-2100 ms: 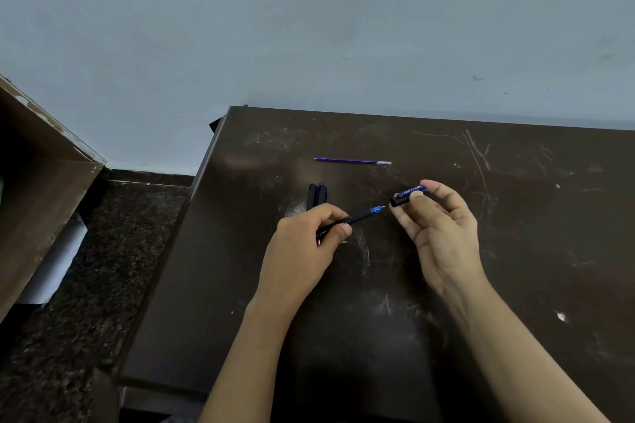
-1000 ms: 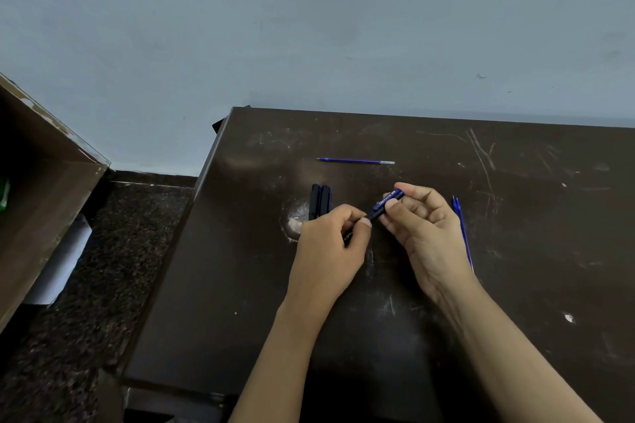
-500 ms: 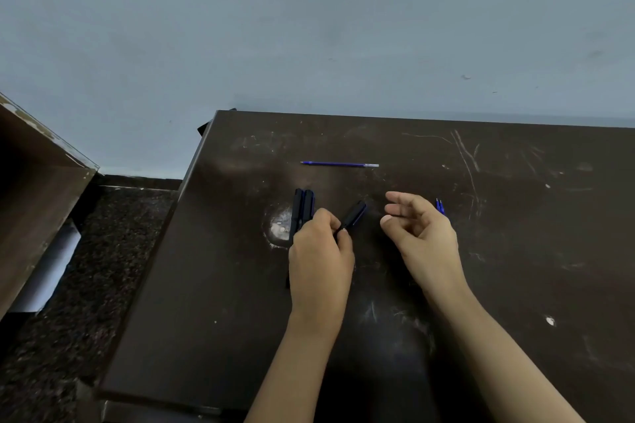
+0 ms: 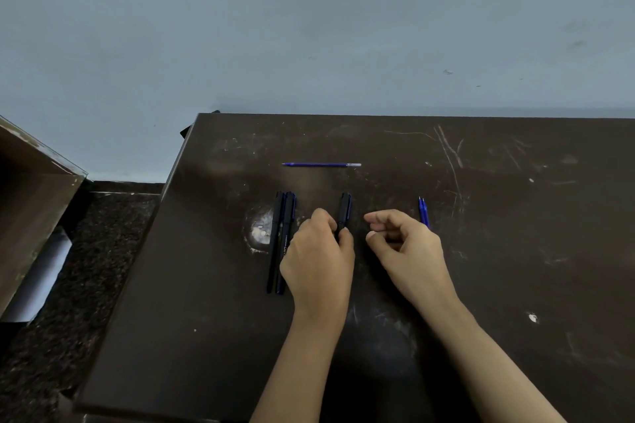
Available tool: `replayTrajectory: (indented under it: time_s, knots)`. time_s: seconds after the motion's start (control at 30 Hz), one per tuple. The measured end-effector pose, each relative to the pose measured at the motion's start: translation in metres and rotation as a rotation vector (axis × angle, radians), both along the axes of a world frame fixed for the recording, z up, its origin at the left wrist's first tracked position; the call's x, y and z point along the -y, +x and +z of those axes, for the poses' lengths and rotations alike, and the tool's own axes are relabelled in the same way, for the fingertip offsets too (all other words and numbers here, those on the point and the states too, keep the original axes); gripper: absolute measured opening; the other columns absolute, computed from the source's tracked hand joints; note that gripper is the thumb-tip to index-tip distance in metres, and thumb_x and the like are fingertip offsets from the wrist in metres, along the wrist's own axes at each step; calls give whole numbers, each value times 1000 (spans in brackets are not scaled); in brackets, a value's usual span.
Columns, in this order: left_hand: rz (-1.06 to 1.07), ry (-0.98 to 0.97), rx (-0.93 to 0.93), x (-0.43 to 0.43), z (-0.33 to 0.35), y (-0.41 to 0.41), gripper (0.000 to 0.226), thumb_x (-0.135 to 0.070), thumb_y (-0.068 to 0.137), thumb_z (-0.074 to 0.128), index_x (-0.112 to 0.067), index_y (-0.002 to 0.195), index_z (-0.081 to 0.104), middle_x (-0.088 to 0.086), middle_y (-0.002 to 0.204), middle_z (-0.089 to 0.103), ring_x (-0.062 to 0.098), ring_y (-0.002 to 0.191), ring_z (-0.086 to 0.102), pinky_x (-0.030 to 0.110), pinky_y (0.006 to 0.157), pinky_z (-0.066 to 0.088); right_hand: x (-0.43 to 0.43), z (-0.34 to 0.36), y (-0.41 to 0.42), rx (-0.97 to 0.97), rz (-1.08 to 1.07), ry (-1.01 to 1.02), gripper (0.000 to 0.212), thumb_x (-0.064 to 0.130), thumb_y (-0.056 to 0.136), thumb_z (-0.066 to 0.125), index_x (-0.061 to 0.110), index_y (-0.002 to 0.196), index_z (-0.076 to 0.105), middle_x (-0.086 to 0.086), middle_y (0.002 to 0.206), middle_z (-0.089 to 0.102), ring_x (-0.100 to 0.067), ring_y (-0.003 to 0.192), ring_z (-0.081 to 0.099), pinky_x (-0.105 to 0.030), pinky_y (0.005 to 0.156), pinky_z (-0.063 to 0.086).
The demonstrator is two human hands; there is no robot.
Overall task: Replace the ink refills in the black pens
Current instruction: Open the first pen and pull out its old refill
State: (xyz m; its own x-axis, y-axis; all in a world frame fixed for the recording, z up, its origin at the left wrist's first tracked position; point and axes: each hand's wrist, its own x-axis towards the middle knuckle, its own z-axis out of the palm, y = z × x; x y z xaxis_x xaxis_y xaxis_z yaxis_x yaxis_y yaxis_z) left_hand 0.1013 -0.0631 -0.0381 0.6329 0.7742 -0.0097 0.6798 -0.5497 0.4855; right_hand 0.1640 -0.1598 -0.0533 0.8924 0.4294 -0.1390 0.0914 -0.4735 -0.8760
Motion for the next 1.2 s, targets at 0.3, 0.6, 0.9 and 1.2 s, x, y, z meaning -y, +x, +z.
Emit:
replayTrajectory:
  time_s: [0.3, 0.6, 0.9, 1.2]
  knots:
    - [-31, -17, -46, 1, -2, 0, 21, -40, 87, 60, -23, 99, 57, -8, 88, 64, 7, 74, 55, 19, 47, 27, 0, -4, 1, 27, 2, -23, 24, 10, 84, 64, 21, 105, 69, 11, 96, 67, 5, 81, 60, -1, 70, 42]
    - [-77, -43, -45, -1, -2, -1, 23, -42, 87, 59, -23, 101, 57, -8, 86, 64, 7, 78, 58, 22, 54, 34, -1, -4, 0, 38, 2, -23, 23, 9, 83, 64, 19, 104, 69, 10, 94, 67, 3, 80, 61, 0, 67, 41]
    - [-98, -43, -49, -4, -3, -3, 26, -44, 86, 60, -24, 103, 57, -9, 85, 64, 7, 79, 61, 23, 58, 42, -1, -4, 0, 52, 14, -42, 24, 10, 84, 64, 20, 106, 68, 8, 97, 67, 3, 82, 61, 1, 68, 40]
    - [-70, -18, -17, -9, -2, -5, 29, -52, 87, 53, -24, 95, 56, -8, 79, 64, 6, 70, 57, 18, 46, 29, -2, -3, 0, 61, 13, -56, 23, 12, 84, 65, 20, 106, 67, 9, 97, 67, 2, 83, 60, 1, 69, 41]
